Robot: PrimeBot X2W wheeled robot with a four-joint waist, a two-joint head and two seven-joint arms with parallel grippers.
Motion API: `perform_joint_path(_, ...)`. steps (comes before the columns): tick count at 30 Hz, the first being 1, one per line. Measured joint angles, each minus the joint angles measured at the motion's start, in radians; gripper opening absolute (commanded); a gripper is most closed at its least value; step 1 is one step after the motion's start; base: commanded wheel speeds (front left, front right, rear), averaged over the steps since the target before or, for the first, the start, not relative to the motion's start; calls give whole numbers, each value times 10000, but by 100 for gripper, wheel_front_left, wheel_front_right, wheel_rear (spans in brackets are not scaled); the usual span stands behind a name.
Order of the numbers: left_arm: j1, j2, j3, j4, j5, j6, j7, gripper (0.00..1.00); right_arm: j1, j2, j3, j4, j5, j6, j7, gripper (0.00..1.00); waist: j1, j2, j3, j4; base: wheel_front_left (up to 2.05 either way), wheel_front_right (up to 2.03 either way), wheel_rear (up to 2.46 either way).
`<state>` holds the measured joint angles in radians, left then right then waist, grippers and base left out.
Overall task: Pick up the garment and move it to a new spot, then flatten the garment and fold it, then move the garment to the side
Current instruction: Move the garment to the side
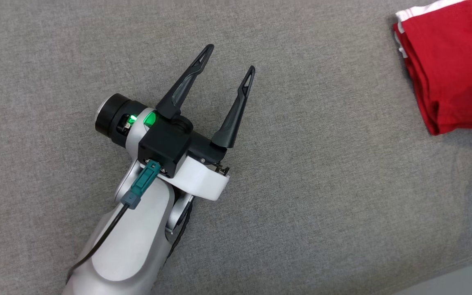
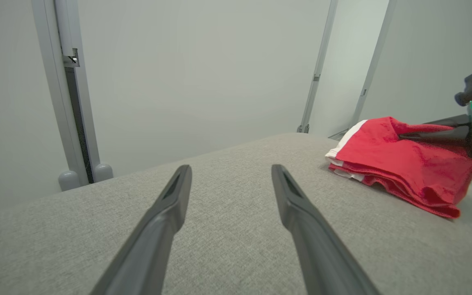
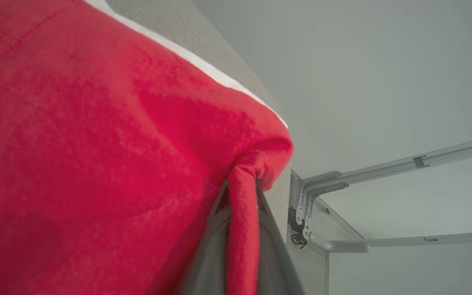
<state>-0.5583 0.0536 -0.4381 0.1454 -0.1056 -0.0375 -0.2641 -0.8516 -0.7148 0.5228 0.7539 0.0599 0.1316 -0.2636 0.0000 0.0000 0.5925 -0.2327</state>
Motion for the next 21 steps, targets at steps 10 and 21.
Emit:
perform_joint_path(10,-133,17,27,-84,-8,33,-2,100,-739,-328,-1202,1089,-240,2,-2,100,0,0,433,356,0,0,0)
perform_joint_path(21,430,-6,514,-157,-389,217,-2,100,203,362,-2784,79,240,2,-2,100,0,0,-613,730,0,0,0)
